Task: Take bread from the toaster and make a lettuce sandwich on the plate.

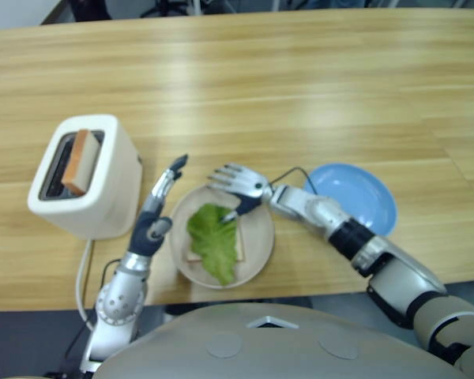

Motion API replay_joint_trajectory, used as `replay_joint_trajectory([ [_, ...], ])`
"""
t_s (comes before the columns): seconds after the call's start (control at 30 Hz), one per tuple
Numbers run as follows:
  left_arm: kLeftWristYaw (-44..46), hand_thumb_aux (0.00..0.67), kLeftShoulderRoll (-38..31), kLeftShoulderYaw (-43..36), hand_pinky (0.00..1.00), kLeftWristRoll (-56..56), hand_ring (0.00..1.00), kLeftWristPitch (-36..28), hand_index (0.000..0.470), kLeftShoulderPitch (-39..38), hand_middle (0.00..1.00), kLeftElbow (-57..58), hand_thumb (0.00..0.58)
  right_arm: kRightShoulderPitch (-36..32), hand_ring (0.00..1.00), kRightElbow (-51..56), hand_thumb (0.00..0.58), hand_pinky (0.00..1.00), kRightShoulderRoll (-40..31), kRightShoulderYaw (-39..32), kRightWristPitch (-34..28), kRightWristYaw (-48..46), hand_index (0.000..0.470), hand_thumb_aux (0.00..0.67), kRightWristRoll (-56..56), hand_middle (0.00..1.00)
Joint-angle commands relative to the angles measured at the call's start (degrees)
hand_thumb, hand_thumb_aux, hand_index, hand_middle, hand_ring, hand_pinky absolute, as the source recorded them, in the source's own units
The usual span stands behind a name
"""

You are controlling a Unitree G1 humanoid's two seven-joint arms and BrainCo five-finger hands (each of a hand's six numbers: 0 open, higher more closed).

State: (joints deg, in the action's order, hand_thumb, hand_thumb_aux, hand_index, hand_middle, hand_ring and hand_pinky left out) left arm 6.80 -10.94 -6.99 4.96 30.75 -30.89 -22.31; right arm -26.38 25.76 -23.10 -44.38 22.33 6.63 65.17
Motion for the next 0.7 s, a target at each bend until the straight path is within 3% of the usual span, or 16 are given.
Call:
replay_joint_trajectory([
  [0.03, 0.08, 0.000, 0.15, 0.42, 0.00, -0.08, 0.00, -0.23, 0.000, 0.28, 0.00, 0.30, 0.000, -1.53, 0.00, 1.65, 0.000, 0.00, 0.11, 0.31, -0.05, 0.48, 0.000, 0.000, -0.39, 0.00],
  [0.63, -0.20, 0.000, -0.20, 1.58, 0.00, 0.54, 0.00, 0.53, 0.000, 3.10, 0.00, -0.37, 0.000, -0.61, 0.00, -5.87, 0.000, 0.00, -5.27, 5.64, 0.32, 3.19, 0.000, 0.000, -3.57, 0.00],
  [0.7, 0.70, 0.000, -1.26, 2.56, 0.00, -1.05, 0.00, -0.50, 0.000, 3.35, 0.00, -1.91, 0.000, 1.08, 0.00, -9.25, 0.000, 0.00, -5.50, 8.90, 2.28, -0.24, 0.000, 0.000, -11.68, 0.00],
])
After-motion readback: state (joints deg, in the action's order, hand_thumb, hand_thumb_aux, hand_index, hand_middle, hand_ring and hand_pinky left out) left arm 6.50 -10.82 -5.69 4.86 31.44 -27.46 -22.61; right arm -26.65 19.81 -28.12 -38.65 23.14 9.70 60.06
